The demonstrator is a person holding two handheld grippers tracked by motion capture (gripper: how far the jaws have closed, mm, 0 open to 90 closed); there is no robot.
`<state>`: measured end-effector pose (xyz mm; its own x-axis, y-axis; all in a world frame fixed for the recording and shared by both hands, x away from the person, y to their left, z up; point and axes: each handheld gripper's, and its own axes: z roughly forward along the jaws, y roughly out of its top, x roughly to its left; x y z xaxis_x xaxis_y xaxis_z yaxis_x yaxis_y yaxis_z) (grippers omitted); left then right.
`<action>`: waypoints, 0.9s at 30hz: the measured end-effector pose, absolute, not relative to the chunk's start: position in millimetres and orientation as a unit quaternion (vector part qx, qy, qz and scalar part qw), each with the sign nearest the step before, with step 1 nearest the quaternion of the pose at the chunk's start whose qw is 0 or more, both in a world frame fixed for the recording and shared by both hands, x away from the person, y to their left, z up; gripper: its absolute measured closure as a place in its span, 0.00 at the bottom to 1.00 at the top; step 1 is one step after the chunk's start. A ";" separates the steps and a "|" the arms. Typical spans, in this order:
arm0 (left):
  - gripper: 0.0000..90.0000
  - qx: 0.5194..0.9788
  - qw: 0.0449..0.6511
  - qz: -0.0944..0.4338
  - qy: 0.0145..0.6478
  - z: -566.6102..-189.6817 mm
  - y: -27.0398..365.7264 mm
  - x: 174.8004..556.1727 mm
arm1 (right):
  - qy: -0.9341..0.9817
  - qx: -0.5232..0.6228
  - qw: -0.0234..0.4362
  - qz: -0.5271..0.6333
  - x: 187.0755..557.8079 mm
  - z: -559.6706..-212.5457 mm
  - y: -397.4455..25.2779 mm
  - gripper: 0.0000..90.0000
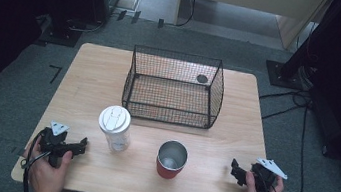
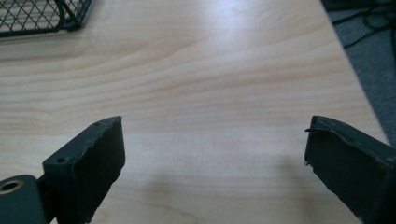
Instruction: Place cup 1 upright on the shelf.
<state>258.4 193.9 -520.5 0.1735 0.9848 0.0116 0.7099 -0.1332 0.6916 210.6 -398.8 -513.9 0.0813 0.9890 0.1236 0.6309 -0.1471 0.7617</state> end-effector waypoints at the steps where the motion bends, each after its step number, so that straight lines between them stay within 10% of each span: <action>1: 0.00 0.711 0.282 0.244 0.596 -520.6 193.8 258.7 | 0.593 0.683 0.273 0.328 210.6 -513.9 -398.8 0.06; 27: 0.00 0.711 0.283 0.244 0.596 -520.6 193.7 258.6 | 0.636 0.572 0.313 0.412 190.1 -480.0 -319.6 0.03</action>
